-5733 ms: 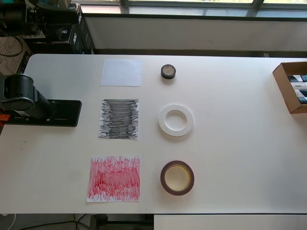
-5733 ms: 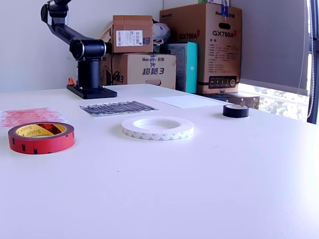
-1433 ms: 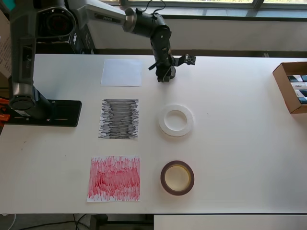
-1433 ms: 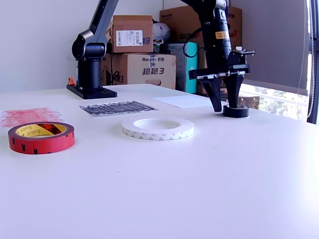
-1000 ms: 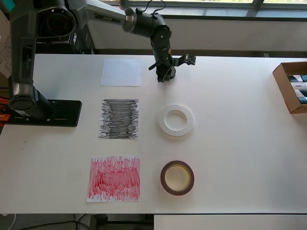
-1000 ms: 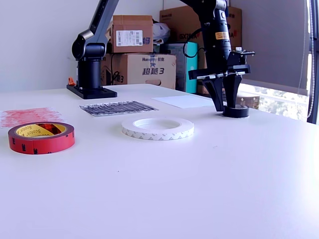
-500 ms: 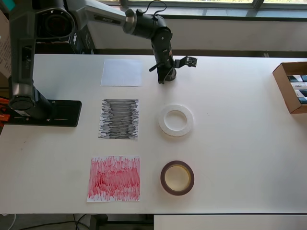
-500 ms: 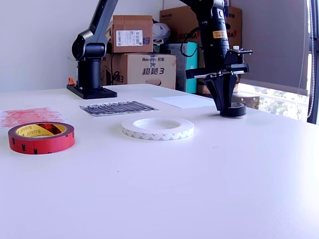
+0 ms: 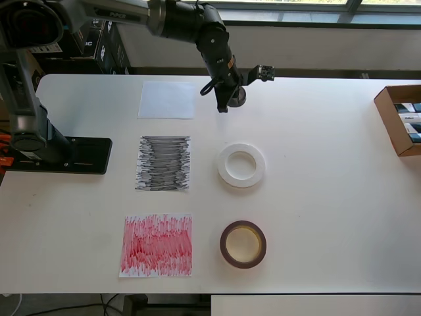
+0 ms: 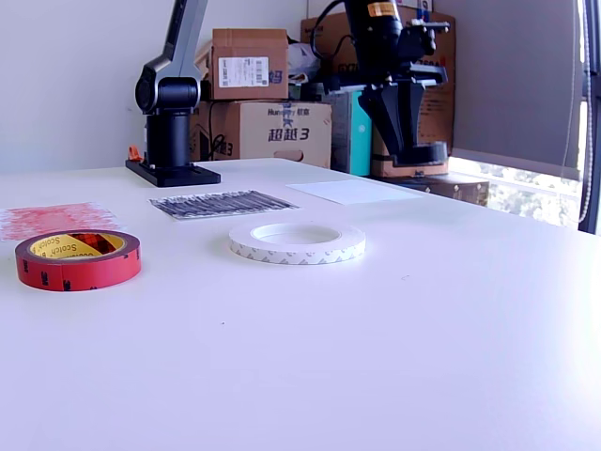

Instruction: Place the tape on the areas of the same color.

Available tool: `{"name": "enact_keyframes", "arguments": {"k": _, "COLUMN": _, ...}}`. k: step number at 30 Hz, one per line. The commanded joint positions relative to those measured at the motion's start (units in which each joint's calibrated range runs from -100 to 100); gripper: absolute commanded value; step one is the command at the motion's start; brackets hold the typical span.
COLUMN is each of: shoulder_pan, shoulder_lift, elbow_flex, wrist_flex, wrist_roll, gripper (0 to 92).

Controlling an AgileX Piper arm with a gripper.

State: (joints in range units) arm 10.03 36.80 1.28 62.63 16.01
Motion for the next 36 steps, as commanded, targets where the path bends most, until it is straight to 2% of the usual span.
{"name": "enact_keyframes", "arguments": {"k": 1, "shoulder_pan": -3.78, "shoulder_lift": -13.41, "elbow_flex": 9.04, "wrist_flex": -0.9, "wrist_roll": -4.95, "gripper": 0.1}}
{"name": "enact_keyframes", "arguments": {"k": 11, "shoulder_pan": -14.36, "shoulder_lift": -36.89, "elbow_flex": 32.75, "wrist_flex": -9.39, "wrist_roll": -17.8, "gripper": 0.1}}
{"name": "enact_keyframes", "arguments": {"k": 21, "shoulder_pan": -23.44, "shoulder_lift": -44.37, "elbow_flex": 54.56, "wrist_flex": -22.62, "wrist_roll": -27.14, "gripper": 0.1}}
{"name": "enact_keyframes", "arguments": {"k": 29, "shoulder_pan": -23.2, "shoulder_lift": -43.34, "elbow_flex": 58.74, "wrist_flex": -25.85, "wrist_roll": -26.48, "gripper": 0.1}}
{"name": "enact_keyframes", "arguments": {"k": 36, "shoulder_pan": -18.07, "shoulder_lift": -43.44, "elbow_flex": 63.38, "wrist_flex": -30.26, "wrist_roll": -21.57, "gripper": 0.1}}
